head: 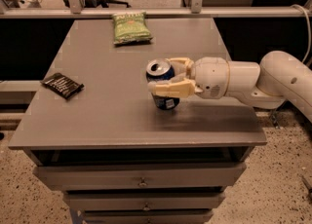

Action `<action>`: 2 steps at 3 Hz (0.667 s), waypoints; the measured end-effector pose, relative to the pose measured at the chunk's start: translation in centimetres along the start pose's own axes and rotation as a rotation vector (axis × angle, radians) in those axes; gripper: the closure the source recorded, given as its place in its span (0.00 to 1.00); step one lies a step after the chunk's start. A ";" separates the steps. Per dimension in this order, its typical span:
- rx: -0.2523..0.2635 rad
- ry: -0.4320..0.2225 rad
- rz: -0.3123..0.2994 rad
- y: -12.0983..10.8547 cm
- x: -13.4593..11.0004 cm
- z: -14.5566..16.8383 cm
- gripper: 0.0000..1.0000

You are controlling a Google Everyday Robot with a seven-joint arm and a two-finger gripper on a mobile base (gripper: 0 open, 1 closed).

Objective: Place pepsi can upright

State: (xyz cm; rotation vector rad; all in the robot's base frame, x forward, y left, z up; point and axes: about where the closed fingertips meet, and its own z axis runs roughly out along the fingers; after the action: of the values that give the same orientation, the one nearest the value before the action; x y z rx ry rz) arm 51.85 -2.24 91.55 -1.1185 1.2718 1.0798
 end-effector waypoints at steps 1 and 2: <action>0.002 -0.007 0.071 -0.1 1.9 -0.2 0.26; 0.012 0.001 0.093 -0.5 2.6 -0.9 0.03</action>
Offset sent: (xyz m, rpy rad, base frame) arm 0.0078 -0.0240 -0.0360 0.0090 0.1212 -0.0361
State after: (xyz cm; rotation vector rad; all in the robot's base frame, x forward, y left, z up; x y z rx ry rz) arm 52.22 -3.20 88.92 -1.0597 1.3406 1.1392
